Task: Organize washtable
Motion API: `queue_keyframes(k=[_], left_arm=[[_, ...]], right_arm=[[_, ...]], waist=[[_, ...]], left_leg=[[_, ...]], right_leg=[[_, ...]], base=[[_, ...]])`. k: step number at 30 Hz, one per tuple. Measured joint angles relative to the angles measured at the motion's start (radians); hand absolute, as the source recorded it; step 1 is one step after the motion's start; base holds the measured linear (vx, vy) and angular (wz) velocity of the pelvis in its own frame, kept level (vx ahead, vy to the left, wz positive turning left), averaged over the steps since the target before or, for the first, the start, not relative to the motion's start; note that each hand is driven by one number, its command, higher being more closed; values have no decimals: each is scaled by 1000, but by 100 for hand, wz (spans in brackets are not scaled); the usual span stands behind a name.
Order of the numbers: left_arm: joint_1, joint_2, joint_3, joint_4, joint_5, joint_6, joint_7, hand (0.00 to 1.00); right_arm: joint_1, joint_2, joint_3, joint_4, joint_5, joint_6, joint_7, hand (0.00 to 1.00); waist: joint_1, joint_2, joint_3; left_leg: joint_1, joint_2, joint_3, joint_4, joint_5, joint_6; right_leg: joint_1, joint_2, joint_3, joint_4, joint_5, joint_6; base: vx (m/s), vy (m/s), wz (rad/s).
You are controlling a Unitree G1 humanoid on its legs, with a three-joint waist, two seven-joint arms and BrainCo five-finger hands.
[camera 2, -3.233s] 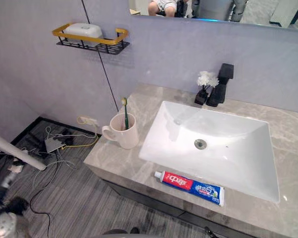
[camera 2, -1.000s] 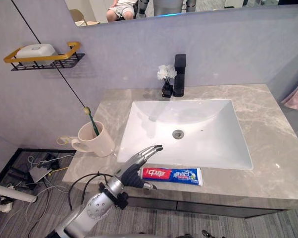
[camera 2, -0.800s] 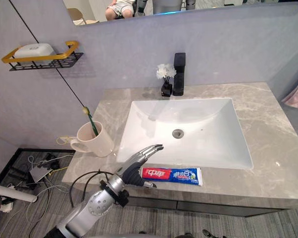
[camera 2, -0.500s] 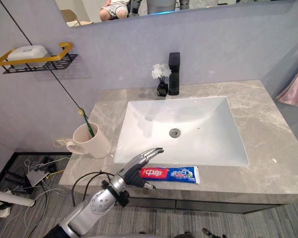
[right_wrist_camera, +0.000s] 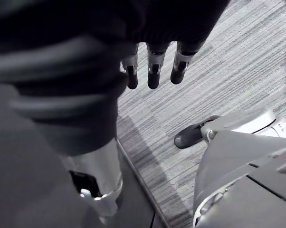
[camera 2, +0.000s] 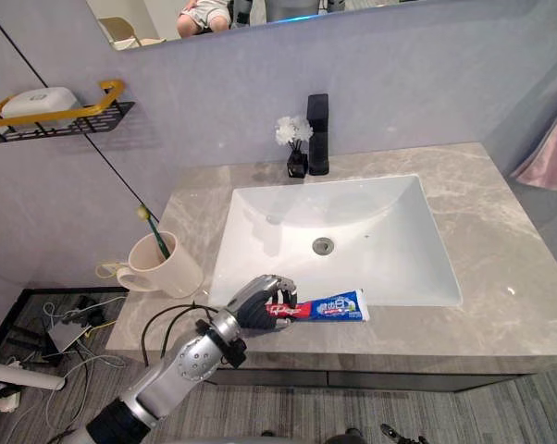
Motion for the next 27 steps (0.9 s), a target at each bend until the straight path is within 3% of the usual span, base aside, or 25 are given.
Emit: queue_keyframes(k=[11, 17, 21, 27], left_arm=[[0, 4, 13, 0, -22, -1, -15, 100], [2, 39, 100, -3, -29, 26, 1, 100], [4, 48, 167, -72, -30, 49, 30, 100], [4, 30, 238, -262, -71, 43, 89, 100]], right_arm=[[0, 0, 7, -4, 2, 0, 0, 0], [4, 1, 12, -57, 61, -7, -6, 0], [29, 16, -50, -100, 125, -30, -14, 0], [72, 45, -197, -195, 189, -37, -51, 0]], waist=[[0, 0, 0], [0, -6, 0], [6, -13, 0], [3, -30, -8]], left_leg=[[0, 2, 7, -1, 0, 0], [0, 10, 44, -1, -5, -5], [-4, 18, 72, 0, -5, -6], [0, 19, 92, 2, -5, -5]], right_leg=[[-3, 1, 7, 0, 2, 0], [-24, 9, 50, 0, 14, -2], [-41, 16, 77, 0, 20, -8], [-51, 16, 105, 0, 24, -9]], base=[[-6, -3, -1], [-19, -13, -21], [-24, -24, -18], [-15, -22, -14]])
